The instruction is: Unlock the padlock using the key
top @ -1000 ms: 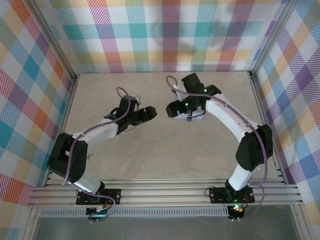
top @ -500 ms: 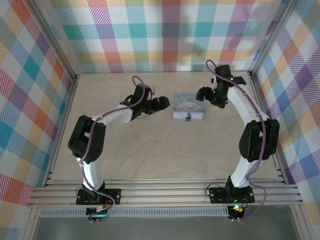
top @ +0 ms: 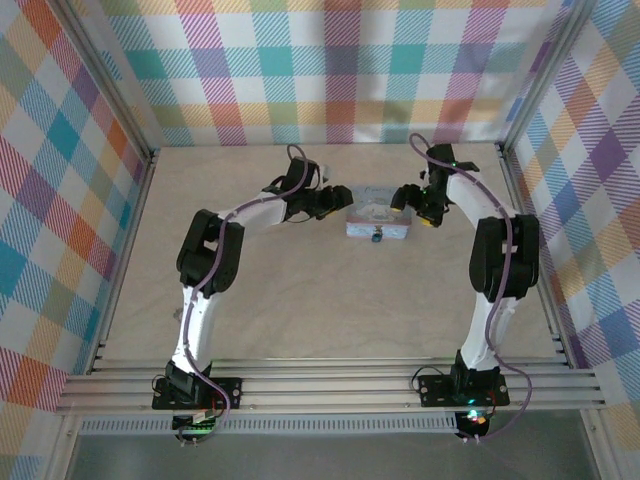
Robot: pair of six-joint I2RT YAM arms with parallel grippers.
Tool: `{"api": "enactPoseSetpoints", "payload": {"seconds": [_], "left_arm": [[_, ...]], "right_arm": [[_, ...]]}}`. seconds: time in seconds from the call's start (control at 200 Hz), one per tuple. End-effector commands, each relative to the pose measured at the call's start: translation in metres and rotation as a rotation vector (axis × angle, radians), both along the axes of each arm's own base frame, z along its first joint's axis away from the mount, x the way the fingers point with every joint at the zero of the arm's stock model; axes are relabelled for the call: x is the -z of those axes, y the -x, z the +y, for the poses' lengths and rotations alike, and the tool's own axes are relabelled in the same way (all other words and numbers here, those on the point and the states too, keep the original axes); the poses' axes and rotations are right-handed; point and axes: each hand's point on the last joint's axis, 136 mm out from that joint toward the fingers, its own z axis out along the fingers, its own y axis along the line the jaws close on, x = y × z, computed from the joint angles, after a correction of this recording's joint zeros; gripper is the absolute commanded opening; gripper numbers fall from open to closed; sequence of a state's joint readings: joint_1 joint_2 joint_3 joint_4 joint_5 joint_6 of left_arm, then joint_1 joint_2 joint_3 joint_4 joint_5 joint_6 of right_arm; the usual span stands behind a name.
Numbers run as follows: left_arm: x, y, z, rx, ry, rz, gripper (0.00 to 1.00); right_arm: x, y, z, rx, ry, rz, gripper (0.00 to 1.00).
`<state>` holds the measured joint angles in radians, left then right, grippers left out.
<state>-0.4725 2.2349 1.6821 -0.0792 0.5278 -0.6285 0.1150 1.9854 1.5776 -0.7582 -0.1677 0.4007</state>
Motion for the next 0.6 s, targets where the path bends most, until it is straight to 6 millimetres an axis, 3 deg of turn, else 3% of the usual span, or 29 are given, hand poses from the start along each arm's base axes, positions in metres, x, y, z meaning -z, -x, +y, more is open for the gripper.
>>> {"api": "enactPoseSetpoints", "payload": {"seconds": [0.0,0.22,0.595], "left_arm": [[-0.001,-0.002,-0.009,0.020,0.034,0.031,0.58],[0.007,0.013,-0.012,0.035,0.032,0.056,0.48],[0.008,0.080,0.026,0.014,-0.030,0.074,0.44]], "right_arm": [[0.003,-0.008,0.010,-0.029,-0.057,-0.018,0.80],[0.010,-0.003,0.033,-0.062,-0.196,-0.021,0.68],[0.010,0.059,0.083,-0.159,-0.241,-0.010,0.60]]}}
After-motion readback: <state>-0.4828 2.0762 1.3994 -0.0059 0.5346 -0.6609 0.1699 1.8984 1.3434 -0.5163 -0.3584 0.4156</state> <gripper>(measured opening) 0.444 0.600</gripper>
